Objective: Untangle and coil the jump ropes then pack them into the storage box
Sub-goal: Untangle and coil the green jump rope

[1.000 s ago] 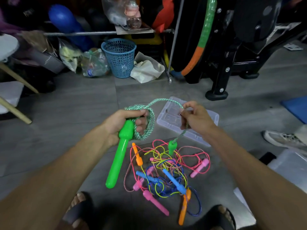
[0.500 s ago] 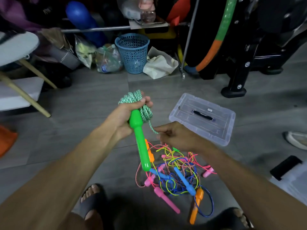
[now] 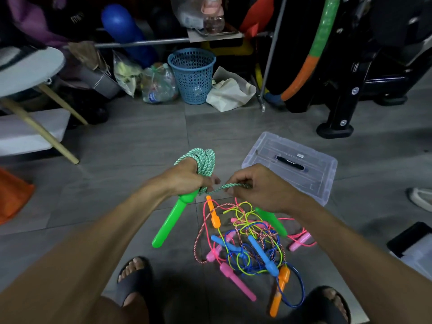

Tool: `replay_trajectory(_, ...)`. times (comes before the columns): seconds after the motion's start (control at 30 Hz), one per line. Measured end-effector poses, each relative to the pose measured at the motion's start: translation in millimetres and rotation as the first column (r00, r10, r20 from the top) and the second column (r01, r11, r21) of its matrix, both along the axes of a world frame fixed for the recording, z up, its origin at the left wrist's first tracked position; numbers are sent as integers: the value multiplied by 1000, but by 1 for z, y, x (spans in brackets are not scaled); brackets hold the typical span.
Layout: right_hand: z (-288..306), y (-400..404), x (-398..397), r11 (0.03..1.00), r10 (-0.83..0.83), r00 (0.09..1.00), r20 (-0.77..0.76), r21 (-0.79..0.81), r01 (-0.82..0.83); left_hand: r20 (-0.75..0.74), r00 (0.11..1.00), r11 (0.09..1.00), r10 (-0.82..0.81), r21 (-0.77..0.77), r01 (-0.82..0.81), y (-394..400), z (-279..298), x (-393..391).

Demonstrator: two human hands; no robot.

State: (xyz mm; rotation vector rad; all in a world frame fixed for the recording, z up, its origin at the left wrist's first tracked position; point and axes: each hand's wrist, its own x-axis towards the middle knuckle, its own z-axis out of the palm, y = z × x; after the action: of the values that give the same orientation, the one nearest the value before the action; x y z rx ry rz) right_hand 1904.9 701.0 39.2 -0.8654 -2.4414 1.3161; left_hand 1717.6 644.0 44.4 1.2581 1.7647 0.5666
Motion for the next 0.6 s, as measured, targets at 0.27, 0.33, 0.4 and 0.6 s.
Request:
replay_trajectory(0.27, 9, 11, 11, 985, -151, 982, -117, 63, 159, 590, 804, 980, -75, -106, 170, -16, 19, 12)
replay_trajectory(0.33, 8, 9, 10, 989, -130, 982, -139, 50, 138, 532, 827, 966, -180, -61, 250, -16, 19, 16)
replay_trajectory(0.4, 9, 11, 11, 989, -128, 979, -158, 47, 137, 427, 877, 964, -220, -44, 263, -14, 14, 21)
replay_trajectory(0.6, 20, 2, 10, 990, 99, 993, 59, 99, -104, 399, 883, 930, -248, -159, 333, -17, 6, 22)
